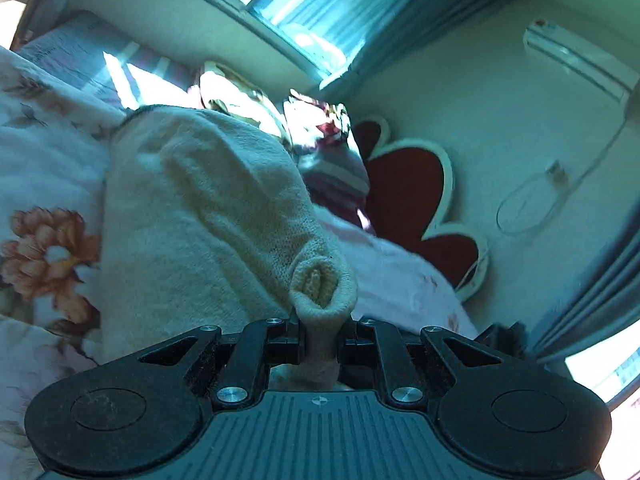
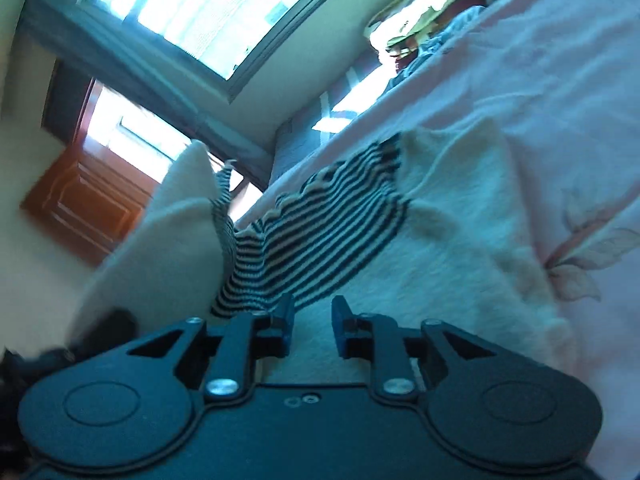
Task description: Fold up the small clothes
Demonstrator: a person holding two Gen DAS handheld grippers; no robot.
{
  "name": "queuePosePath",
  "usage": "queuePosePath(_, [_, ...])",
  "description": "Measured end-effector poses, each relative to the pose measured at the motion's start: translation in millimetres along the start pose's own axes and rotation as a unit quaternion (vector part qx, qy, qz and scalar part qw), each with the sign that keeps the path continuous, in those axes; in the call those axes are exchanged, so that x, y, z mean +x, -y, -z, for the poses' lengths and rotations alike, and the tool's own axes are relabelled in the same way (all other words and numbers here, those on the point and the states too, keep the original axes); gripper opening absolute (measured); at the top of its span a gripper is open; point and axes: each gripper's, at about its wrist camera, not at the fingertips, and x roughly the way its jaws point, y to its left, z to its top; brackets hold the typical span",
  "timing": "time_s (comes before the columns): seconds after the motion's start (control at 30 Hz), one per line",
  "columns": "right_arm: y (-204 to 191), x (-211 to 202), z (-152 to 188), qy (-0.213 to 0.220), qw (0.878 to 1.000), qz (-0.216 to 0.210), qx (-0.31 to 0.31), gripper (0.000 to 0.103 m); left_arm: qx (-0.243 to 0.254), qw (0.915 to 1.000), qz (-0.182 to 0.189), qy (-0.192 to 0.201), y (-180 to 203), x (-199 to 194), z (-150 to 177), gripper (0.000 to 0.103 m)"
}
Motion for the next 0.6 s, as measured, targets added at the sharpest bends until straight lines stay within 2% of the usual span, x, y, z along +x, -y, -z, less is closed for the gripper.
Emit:
queuePosePath(0.03, [13,-14,-8,0.01,1.0,-0.007,0.026,0.034,0.01,0.9993,-0.007,-0.035,7,22,11,0.013])
queuePosePath(0.07, [23,-26,-14,0.017,0.999,-0.005,0.044,0.043,0.014,0.9975,-0.015,-0.067,12,43,17,0.014])
queuePosePath(0.1, [31,-37,-19,0.024,0.998,-0.008,0.055,0.058,0.021,0.9944,-0.033,-0.098,17,62,26,0.014])
queuePosePath(0.17, [38,-54,-22,0.031,0.997,-0.02,0.061,0.066,0.057,0.9935,-0.051,-0.085,33,69,37,0.02])
queuePosePath(0.2, [39,-61,-22,0.028,0.997,-0.026,0.061,0.067,0.061,0.9936,-0.045,-0.084,40,65,40,0.037])
queuePosePath(0.23, [40,-64,-21,0.025,0.997,-0.03,0.06,0.067,0.064,0.9938,-0.035,-0.084,45,58,39,0.059])
queuePosePath(0.27, [40,-66,-21,0.019,0.997,-0.036,0.059,0.067,0.079,0.9935,-0.026,-0.079,54,45,36,0.066])
queuePosePath(0.33, [37,-66,-18,0.003,0.998,-0.048,0.052,0.067,0.129,0.9902,-0.032,-0.043,66,10,26,0.068])
queuePosePath(0.37, [35,-63,-16,-0.009,0.997,-0.051,0.049,0.067,0.138,0.9891,-0.04,-0.03,63,-6,17,0.068])
queuePosePath(0.47, [25,-46,-5,-0.053,0.998,-0.034,0.03,0.067,0.1,0.9914,-0.083,0.009,19,-38,-15,0.068])
queuePosePath(0.53, [22,-35,0,-0.067,0.997,-0.015,0.028,0.067,0.063,0.9868,-0.148,0.02,-20,-41,-33,0.068])
queuePosePath(0.6, [21,-26,2,-0.073,0.997,-0.011,0.031,0.067,0.034,0.9833,-0.178,0.016,-57,-40,-32,0.068])
